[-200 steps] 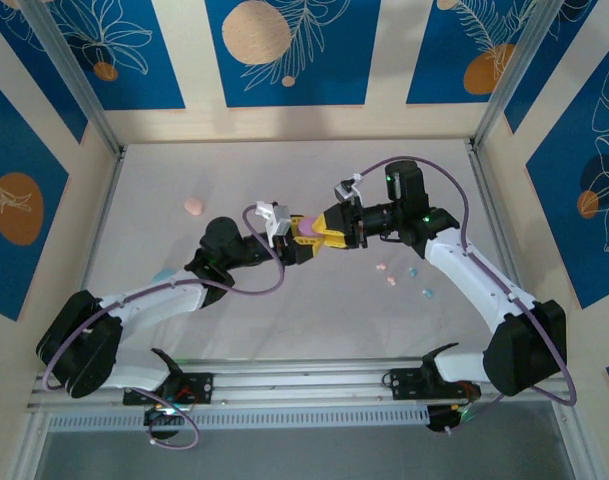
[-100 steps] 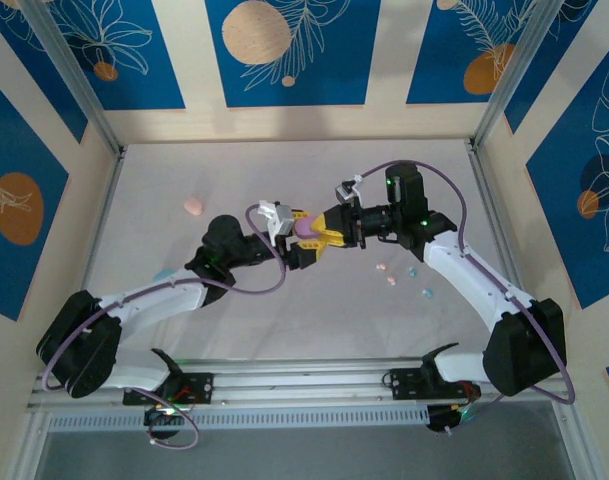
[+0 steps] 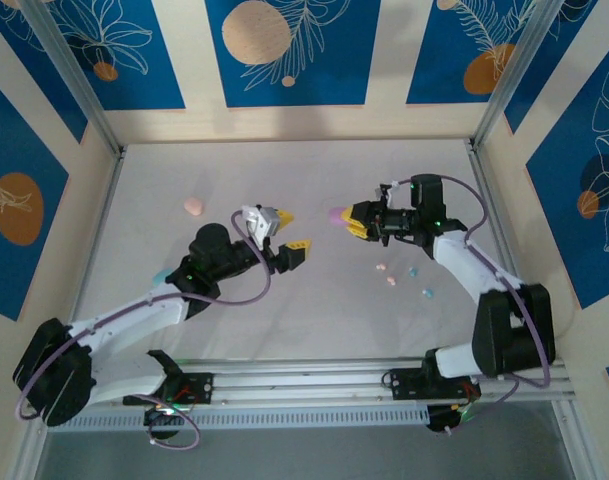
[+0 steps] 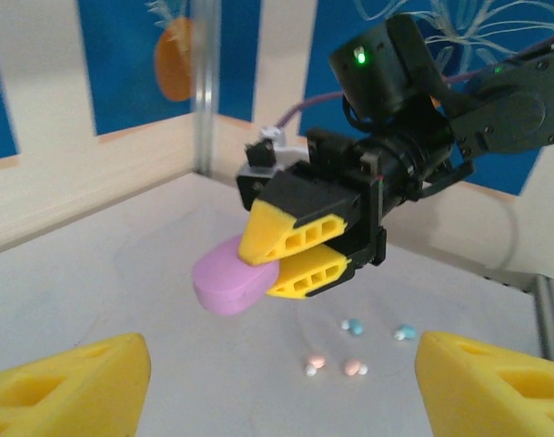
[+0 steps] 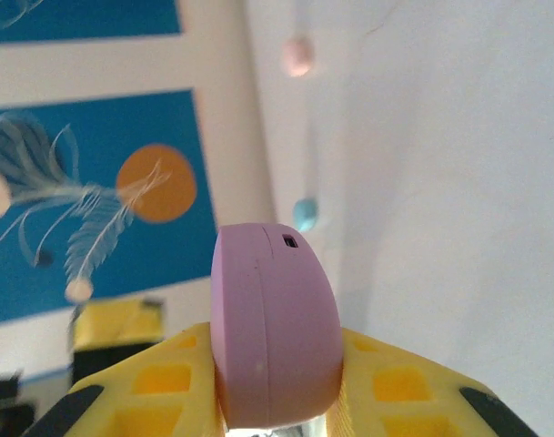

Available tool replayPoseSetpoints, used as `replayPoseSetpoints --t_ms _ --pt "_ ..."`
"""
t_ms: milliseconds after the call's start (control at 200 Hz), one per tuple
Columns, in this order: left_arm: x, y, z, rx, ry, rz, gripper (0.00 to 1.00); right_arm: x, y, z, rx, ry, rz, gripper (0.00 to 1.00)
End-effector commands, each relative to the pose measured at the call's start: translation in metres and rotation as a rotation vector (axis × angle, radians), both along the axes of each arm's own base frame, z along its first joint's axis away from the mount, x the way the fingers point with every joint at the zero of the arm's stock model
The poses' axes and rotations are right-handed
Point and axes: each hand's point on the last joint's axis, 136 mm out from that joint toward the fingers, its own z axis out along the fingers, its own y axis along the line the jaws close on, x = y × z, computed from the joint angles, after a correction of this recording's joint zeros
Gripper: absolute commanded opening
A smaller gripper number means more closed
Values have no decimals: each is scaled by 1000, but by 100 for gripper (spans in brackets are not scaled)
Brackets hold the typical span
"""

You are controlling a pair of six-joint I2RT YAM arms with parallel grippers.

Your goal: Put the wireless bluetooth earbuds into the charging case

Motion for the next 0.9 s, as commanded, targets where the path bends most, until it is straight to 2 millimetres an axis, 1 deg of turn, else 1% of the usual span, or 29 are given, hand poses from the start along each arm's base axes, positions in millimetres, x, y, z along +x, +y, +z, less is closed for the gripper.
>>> replayPoseSetpoints --t_ms 0,30,90,135,185,345,415,455,515,635,780,895 --pt "12 22 -15 92 82 149 76 26 -14 -47 -100 58 -58 18" --pt "14 27 -17 109 103 176 76 34 -14 -53 -107 62 -53 18" --pt "19 37 -21 140 147 232 77 48 -16 -74 -152 100 -55 18" --pt "21 44 -25 161 181 269 78 58 -15 -85 -179 112 -45 18" --pt "24 52 -28 177 223 308 80 68 -15 -98 -208 135 -42 18" --pt "25 62 -33 183 288 320 82 98 -14 -125 -266 165 -35 19" --pt "28 66 -36 183 305 338 82 111 -13 -134 -281 180 -25 20" --pt "29 69 -37 184 313 348 82 115 -12 -139 -289 203 -17 20" --pt "32 75 -40 193 330 376 81 121 -9 -140 -287 202 2 21" --pt "37 86 -46 210 366 424 80 127 -11 -150 -323 223 13 23" --pt "41 97 -53 200 405 468 78 127 -18 -159 -368 248 27 33" --pt "44 102 -56 190 432 489 76 128 -27 -157 -416 243 23 42"
